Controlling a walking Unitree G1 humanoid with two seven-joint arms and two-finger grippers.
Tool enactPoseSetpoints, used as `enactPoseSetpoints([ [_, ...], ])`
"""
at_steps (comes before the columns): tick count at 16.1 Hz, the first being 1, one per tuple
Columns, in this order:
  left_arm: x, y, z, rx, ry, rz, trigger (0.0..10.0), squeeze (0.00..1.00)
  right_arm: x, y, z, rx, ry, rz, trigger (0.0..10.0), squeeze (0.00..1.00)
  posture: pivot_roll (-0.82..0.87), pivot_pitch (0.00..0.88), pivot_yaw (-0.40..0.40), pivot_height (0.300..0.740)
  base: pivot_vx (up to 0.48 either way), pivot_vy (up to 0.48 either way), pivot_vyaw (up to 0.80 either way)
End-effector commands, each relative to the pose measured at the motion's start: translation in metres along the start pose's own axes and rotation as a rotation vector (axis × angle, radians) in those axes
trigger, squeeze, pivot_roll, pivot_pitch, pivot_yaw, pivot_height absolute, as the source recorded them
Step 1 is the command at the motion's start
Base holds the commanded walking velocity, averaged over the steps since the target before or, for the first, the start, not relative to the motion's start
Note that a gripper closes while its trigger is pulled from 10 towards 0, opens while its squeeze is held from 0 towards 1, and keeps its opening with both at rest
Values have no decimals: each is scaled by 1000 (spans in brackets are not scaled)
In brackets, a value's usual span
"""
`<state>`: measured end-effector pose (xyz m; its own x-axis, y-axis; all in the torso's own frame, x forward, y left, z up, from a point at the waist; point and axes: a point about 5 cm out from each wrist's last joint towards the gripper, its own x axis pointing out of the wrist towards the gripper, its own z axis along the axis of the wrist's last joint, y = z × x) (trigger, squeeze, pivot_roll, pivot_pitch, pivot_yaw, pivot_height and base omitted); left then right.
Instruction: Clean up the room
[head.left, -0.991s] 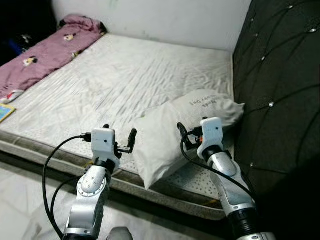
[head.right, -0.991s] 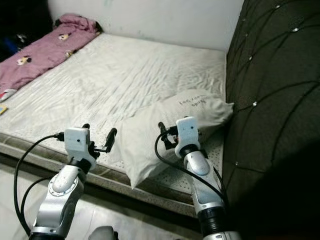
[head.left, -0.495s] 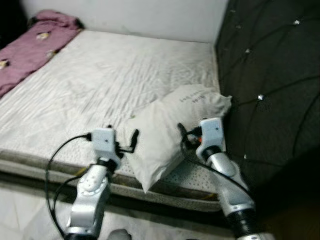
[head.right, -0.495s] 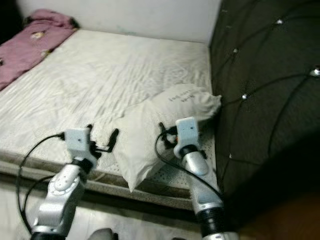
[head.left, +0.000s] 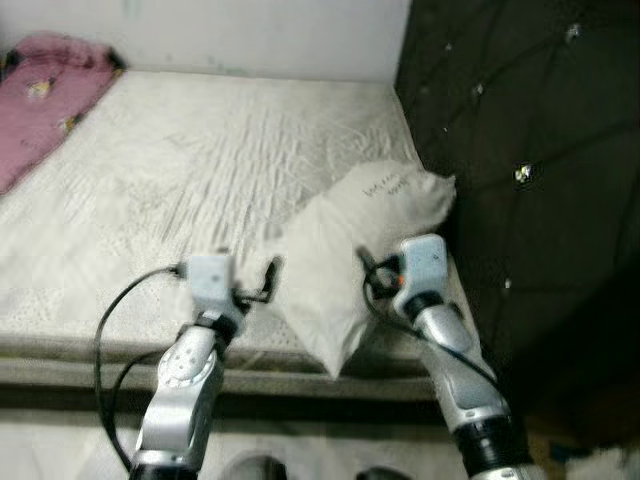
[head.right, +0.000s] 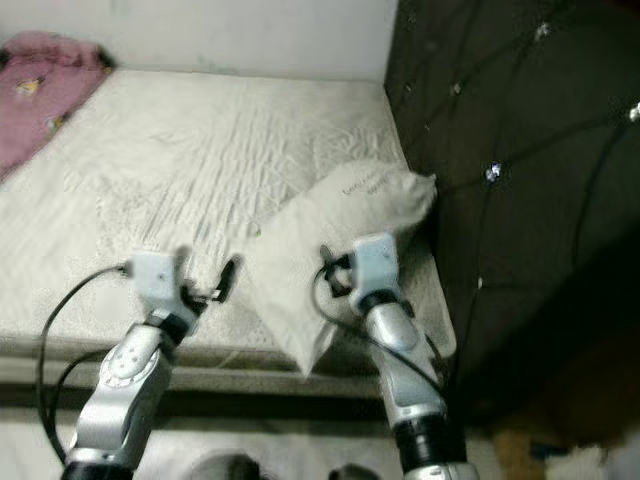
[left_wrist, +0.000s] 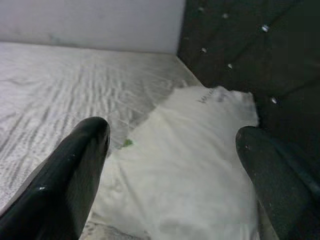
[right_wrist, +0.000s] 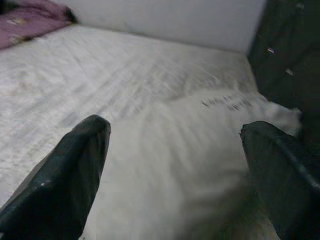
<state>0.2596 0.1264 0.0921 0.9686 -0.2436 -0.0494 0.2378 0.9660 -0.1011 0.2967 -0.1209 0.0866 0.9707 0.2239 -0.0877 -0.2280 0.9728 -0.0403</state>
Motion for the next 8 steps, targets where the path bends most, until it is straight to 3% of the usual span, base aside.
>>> enactPoseSetpoints([
  [1, 1, 6, 4, 12, -10, 11, 10000, 0, 3, 4, 6, 2, -22, 7, 10000, 0, 42, 0, -19, 740, 0, 480, 0],
  [8, 1, 6, 4, 12, -10, 11, 10000, 0, 3, 4, 6, 2, -22, 7, 10000, 0, 42, 0, -19, 740, 0, 480, 0],
])
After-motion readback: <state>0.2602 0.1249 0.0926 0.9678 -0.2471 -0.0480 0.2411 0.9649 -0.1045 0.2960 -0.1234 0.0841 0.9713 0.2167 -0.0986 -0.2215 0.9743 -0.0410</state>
